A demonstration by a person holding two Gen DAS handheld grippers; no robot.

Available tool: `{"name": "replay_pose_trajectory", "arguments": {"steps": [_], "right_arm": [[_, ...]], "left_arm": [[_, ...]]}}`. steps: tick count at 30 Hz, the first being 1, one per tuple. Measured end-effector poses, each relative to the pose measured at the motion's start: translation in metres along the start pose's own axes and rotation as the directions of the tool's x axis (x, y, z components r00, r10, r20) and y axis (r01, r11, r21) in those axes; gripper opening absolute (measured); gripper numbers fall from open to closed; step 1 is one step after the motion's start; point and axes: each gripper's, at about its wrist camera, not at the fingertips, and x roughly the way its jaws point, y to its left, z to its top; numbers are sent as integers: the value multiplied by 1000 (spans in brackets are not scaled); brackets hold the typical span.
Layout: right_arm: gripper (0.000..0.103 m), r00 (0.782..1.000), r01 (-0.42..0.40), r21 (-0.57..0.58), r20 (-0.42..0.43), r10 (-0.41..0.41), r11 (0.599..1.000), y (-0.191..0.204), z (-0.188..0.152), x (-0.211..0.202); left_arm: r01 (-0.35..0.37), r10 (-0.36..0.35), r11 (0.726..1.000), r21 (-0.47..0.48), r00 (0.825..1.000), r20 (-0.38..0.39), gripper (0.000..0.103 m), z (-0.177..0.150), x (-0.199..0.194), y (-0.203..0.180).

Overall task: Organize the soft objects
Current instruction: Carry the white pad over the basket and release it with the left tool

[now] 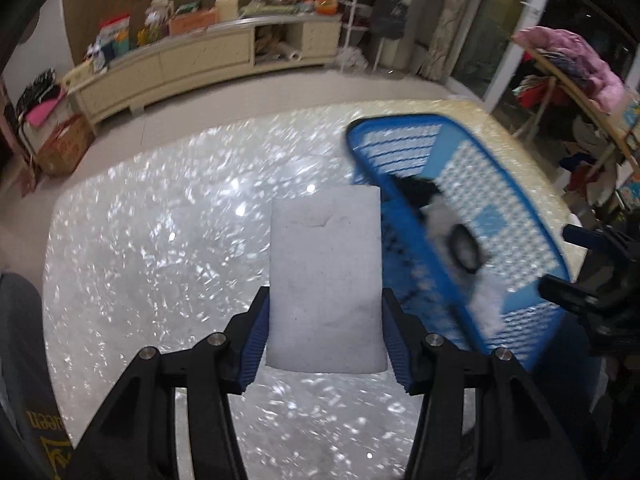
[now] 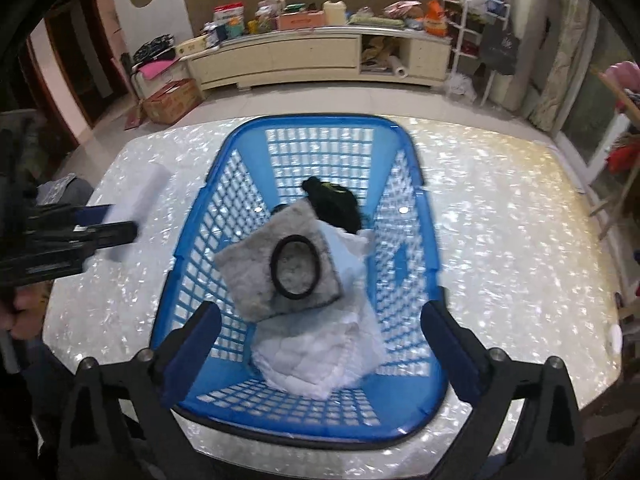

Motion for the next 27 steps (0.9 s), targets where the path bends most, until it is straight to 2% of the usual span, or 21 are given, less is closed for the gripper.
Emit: {"name": "replay_pose_trajectory", "arguments": {"steps": [4,11,20,27], "right_arm": [[103,999,38,19,13,-38,999,-14,-11,-7],[103,996,86,60,30,-88,995,-27,-24,-15],[103,997,56,116,38,-61,992,-42,-26,-13],[103,998,32,137,45,-39,990,-54,-27,-13]], "left_arm": [[23,-25,999,50,999,30,50,1,-23,-32],[59,-64,990,126,997,37,50,8,-30,-74],[73,-75,981,181,997,4,50,23,-3,-113],[66,-61,978,197,998,-34,50,34,30,-125]]}}
